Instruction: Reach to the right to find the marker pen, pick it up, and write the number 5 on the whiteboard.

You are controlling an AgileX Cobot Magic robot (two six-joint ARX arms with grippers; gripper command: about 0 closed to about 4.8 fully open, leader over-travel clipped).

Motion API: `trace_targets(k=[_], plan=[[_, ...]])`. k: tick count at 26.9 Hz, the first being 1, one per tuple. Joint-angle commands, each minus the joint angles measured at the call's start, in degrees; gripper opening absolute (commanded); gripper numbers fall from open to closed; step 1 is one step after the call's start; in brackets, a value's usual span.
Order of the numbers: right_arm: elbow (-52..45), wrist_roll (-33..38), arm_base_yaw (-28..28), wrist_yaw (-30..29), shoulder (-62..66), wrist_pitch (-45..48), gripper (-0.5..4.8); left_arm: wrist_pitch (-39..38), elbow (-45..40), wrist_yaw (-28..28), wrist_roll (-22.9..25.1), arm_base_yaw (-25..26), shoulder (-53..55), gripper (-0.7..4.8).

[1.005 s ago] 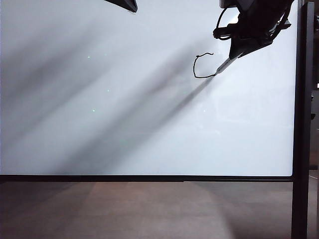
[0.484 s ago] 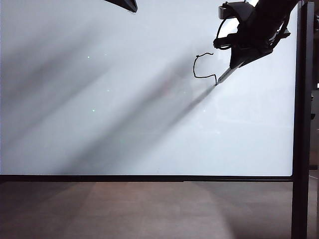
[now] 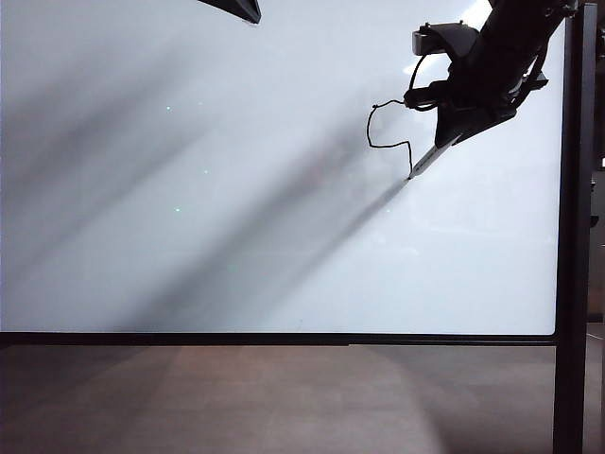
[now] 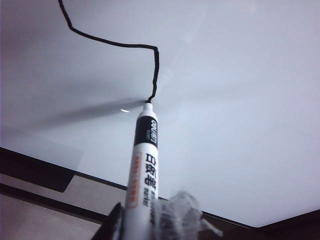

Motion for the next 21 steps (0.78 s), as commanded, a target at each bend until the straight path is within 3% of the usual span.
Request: trace_targets(k=[1, 21], plan=[[0.37, 0.15, -0.11, 0.09, -0.02, 1.46, -0.06, 0.33, 0.31, -0.15, 0.0, 0.0, -0.15, -0.05], [0.37, 2.91, 0.0, -5.03, -0.02, 5.9, -0.06, 0.33, 0.31, -0.15, 0.02, 0.0, -0.15, -0.05]])
